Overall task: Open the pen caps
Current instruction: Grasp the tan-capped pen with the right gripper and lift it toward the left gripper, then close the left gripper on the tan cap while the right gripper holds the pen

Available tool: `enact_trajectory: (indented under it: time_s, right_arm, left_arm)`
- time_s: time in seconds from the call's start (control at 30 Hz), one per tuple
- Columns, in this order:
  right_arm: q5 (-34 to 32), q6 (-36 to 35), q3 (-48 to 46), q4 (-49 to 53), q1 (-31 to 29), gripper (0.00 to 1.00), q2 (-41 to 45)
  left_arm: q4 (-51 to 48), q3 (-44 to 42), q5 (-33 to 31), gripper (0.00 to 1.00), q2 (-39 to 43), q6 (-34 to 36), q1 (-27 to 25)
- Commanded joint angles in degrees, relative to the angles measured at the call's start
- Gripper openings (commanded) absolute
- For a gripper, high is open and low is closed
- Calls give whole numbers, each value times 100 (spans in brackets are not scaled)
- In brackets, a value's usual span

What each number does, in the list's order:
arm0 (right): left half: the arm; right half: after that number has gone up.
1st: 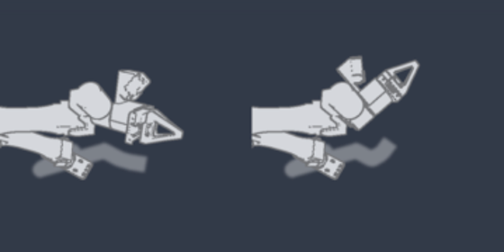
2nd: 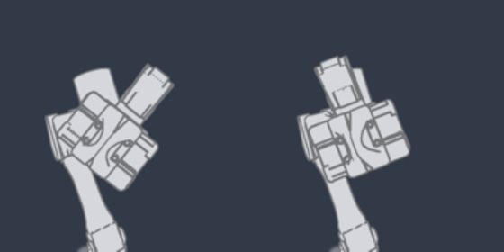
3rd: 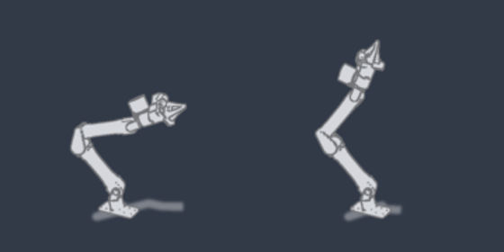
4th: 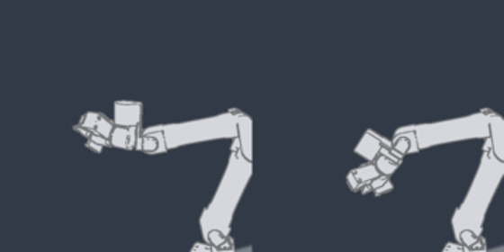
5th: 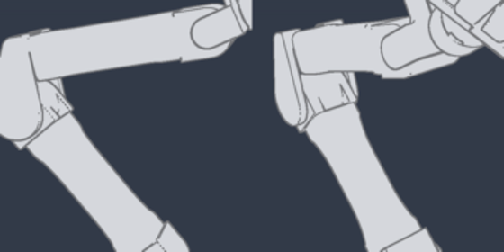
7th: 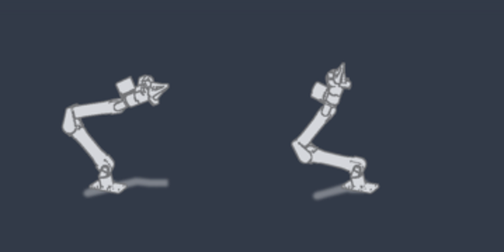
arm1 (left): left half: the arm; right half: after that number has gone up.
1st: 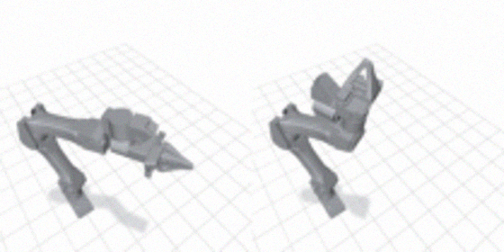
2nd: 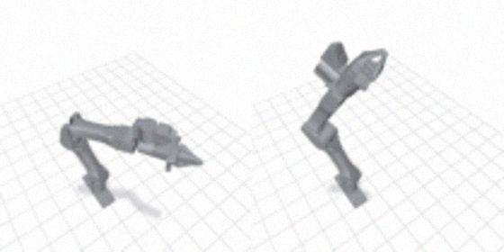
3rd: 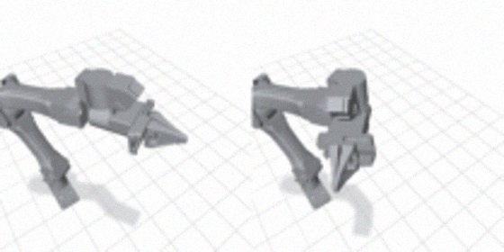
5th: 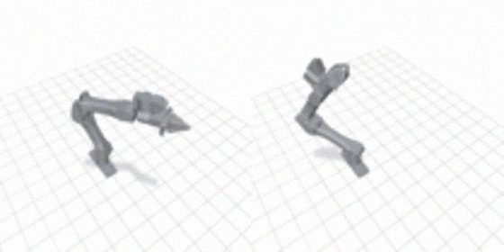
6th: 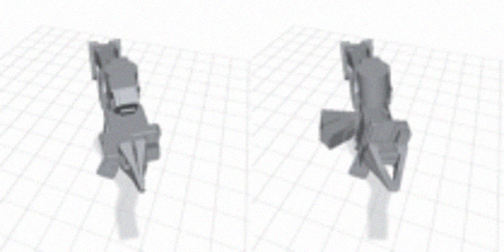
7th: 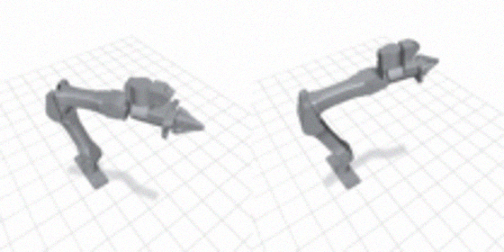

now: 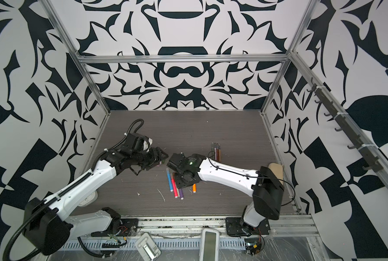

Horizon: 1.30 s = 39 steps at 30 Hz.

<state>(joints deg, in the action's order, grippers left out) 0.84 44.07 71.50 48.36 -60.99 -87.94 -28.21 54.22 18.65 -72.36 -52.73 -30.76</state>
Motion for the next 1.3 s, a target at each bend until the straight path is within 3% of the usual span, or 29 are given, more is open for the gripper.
enact_trajectory:
  time_s: [0.0, 0.27, 0.43, 0.73, 1.27]
  right_arm:
    - [306, -43, 95, -93, 8, 0, 323]
    - [747, 275, 4, -631, 38, 0, 514]
    - [480, 541, 13, -316, 191, 0, 506]
    - [925, 558, 8, -366, 290, 0, 253]
    - [979, 405, 456, -355, 402, 0, 59]
  left_arm:
    - [244, 235, 622, 69, -425, -68, 16]
    - [580, 417, 909, 69, -772, -295, 11]
    - [615, 453, 935, 68, -771, -334, 18]
    - [734, 481, 1021, 68, -833, -403, 18]
    - [957, 316, 1281, 63, -881, -483, 0]
